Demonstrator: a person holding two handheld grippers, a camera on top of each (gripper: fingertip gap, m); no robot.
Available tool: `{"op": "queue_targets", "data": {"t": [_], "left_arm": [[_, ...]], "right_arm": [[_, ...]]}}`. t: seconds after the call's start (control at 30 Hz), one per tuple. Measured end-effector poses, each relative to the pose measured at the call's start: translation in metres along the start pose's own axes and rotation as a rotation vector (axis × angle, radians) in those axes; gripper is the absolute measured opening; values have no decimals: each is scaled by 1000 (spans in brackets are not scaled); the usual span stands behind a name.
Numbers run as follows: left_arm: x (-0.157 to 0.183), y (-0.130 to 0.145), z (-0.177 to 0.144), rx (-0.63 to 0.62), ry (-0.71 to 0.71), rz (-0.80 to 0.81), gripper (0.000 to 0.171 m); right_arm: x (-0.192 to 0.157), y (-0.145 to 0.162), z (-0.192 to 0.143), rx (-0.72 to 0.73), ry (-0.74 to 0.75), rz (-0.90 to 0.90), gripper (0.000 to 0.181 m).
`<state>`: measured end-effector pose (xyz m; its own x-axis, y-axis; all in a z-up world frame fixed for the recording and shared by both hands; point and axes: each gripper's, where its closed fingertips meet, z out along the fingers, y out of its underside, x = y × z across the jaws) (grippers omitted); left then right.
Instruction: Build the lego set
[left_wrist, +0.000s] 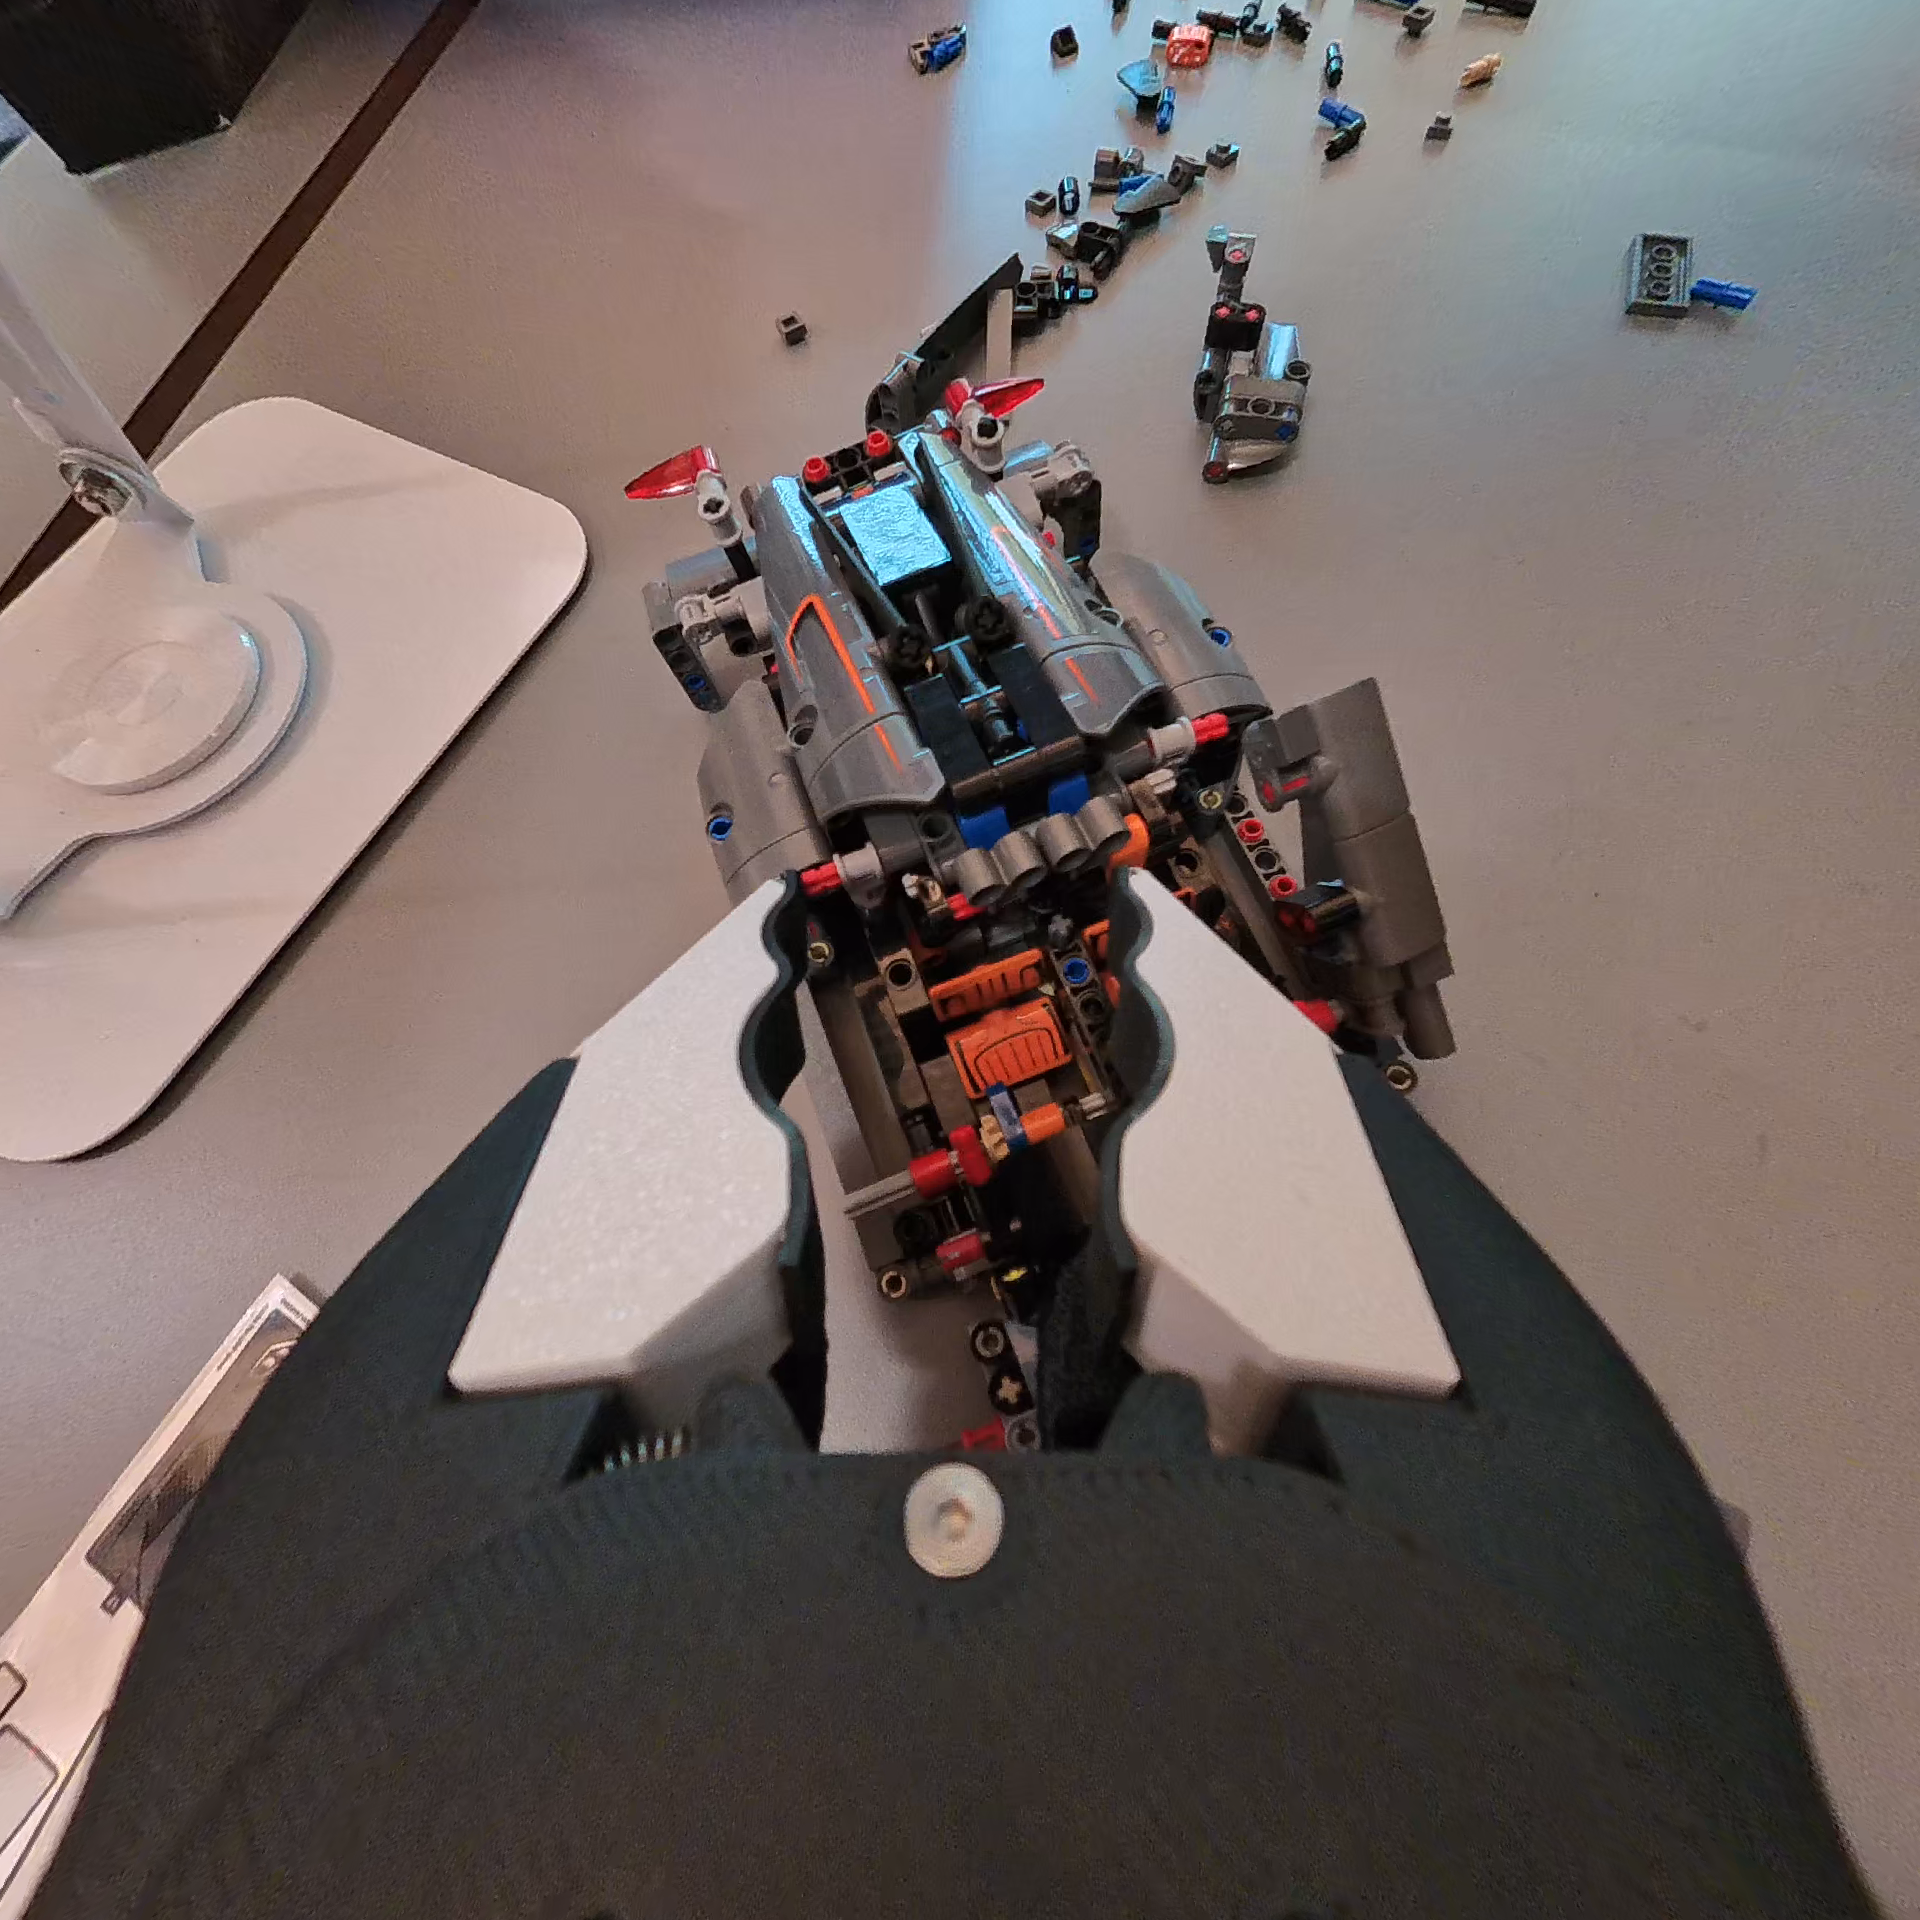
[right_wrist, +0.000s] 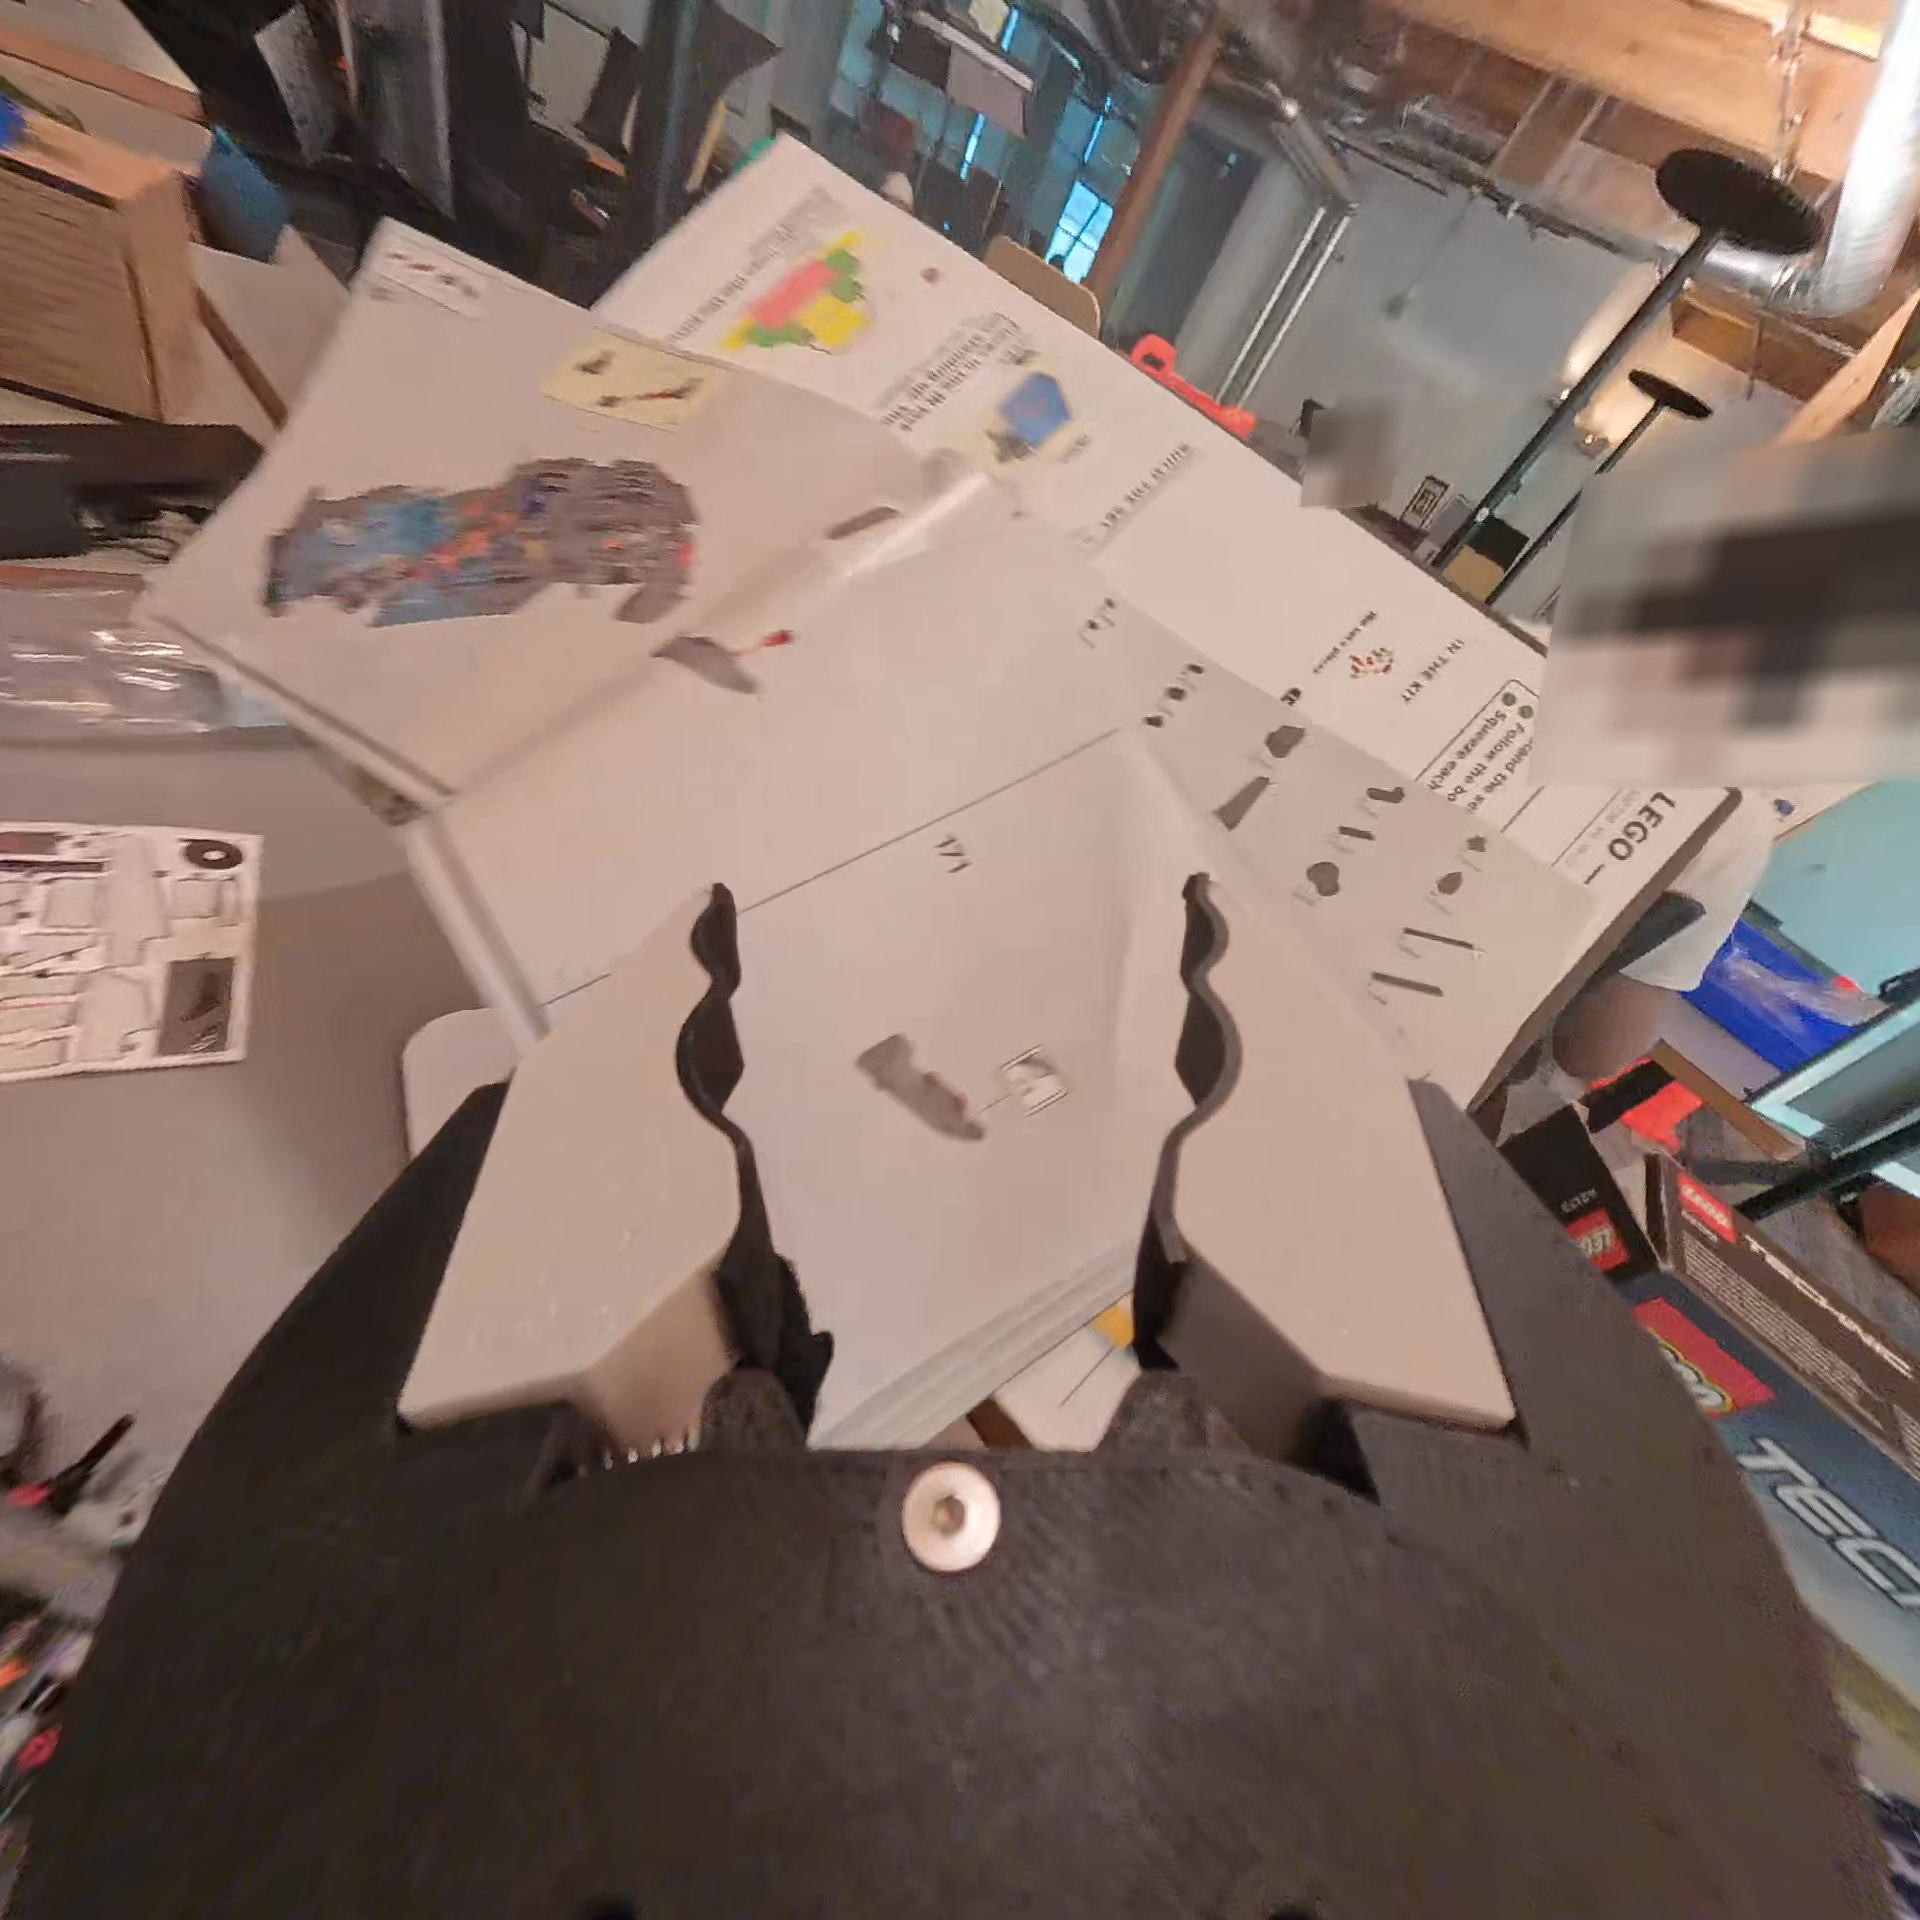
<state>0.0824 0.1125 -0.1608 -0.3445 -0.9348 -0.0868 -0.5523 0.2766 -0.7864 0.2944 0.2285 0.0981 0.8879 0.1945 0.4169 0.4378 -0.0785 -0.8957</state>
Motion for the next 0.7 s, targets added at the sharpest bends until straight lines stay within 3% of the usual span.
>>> {"op": "queue_targets", "data": {"t": [0.13,0.27,0.37,0.7], "left_arm": [[0,0,0,-1,-3,7,56],[0,0,0,2,-1,8,56],[1,0,-1,6,2,6,56],[1,0,-1,3,-1,13,57]], "right_arm": [[29,22,40,-63,-9,63,86],[33,47,62,-131,-26,65,82],[31,63,70,-182,-30,36,76],[33,65,74,-179,-19,-1,56]]}}
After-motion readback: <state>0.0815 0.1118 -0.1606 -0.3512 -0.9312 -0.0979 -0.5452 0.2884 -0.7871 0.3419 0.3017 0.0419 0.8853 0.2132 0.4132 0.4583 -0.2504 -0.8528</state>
